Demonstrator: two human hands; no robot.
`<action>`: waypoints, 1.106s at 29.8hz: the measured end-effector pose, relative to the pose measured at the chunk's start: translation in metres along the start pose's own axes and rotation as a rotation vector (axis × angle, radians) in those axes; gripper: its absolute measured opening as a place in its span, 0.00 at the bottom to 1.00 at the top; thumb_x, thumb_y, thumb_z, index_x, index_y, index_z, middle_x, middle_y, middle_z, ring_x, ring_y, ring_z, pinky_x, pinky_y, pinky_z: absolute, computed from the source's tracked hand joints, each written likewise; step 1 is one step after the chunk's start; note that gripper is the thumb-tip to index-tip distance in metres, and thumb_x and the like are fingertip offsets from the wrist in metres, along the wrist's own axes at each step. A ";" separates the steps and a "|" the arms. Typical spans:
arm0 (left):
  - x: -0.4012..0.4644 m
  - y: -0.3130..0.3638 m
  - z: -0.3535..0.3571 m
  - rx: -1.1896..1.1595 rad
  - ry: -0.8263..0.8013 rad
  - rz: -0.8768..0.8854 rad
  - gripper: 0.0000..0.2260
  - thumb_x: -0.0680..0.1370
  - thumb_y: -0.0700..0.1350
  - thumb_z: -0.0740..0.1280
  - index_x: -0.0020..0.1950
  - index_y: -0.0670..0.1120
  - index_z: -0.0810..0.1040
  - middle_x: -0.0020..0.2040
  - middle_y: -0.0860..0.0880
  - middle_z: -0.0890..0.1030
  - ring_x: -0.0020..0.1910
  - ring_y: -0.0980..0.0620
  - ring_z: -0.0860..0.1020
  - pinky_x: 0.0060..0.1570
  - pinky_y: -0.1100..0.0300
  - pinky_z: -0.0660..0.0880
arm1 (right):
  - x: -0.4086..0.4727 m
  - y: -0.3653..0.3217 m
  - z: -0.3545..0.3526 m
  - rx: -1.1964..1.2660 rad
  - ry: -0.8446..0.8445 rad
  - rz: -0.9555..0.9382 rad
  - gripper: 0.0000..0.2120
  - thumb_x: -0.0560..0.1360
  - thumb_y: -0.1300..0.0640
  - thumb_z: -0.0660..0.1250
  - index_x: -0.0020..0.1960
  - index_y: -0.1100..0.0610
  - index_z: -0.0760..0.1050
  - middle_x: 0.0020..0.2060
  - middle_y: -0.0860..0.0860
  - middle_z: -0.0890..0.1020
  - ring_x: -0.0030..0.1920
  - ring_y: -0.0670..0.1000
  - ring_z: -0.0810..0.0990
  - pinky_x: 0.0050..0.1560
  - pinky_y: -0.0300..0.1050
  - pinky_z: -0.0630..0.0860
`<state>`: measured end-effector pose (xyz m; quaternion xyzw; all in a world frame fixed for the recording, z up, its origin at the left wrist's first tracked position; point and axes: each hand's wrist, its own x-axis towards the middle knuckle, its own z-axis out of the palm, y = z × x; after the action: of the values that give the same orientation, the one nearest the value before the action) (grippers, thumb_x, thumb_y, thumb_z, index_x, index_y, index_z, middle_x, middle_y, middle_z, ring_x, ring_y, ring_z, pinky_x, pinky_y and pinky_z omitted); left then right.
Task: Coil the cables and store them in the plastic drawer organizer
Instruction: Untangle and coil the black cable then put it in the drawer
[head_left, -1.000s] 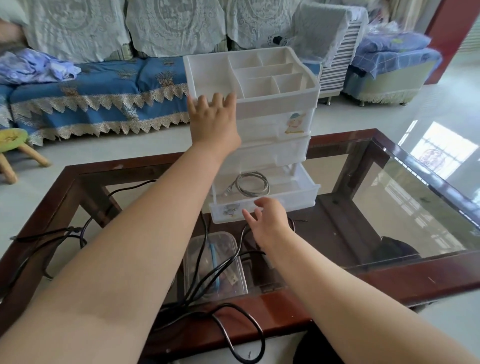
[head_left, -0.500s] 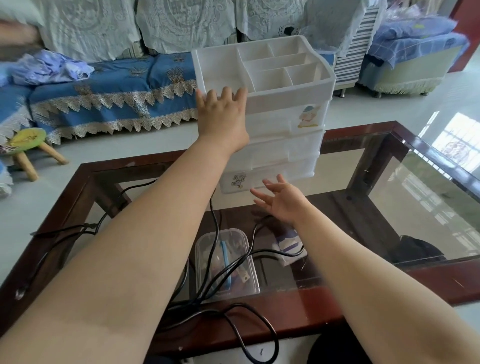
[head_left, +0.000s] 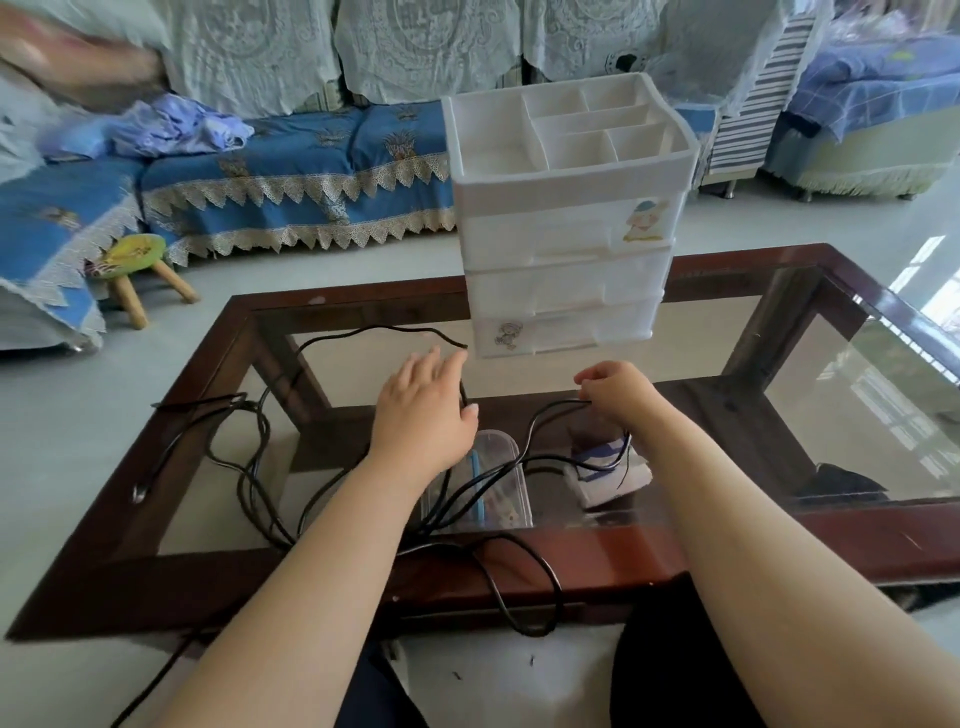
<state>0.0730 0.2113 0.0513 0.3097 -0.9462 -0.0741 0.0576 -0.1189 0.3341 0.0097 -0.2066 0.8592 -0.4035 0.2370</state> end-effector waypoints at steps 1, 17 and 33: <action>-0.014 -0.007 0.002 0.032 -0.063 -0.050 0.30 0.80 0.54 0.59 0.78 0.51 0.50 0.79 0.45 0.54 0.77 0.43 0.52 0.73 0.47 0.52 | -0.007 -0.001 0.003 -0.004 -0.048 0.010 0.12 0.75 0.64 0.60 0.54 0.59 0.79 0.45 0.53 0.81 0.41 0.53 0.77 0.46 0.46 0.76; -0.086 -0.075 -0.002 -0.138 -0.464 -0.252 0.21 0.77 0.57 0.66 0.65 0.48 0.74 0.61 0.50 0.76 0.58 0.51 0.75 0.54 0.58 0.71 | -0.131 -0.032 0.083 -0.501 -0.369 -0.480 0.20 0.71 0.42 0.69 0.57 0.51 0.72 0.54 0.49 0.77 0.52 0.50 0.76 0.54 0.49 0.75; -0.102 -0.145 -0.012 -0.750 0.255 -0.777 0.27 0.77 0.47 0.68 0.73 0.39 0.65 0.68 0.45 0.74 0.59 0.55 0.75 0.62 0.58 0.67 | -0.148 -0.043 0.133 -0.460 -0.274 -0.623 0.17 0.77 0.39 0.58 0.52 0.50 0.77 0.49 0.49 0.77 0.50 0.51 0.77 0.48 0.45 0.73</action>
<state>0.2406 0.1553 0.0310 0.6007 -0.6565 -0.3838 0.2467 0.0831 0.3100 0.0041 -0.5563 0.7840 -0.2219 0.1635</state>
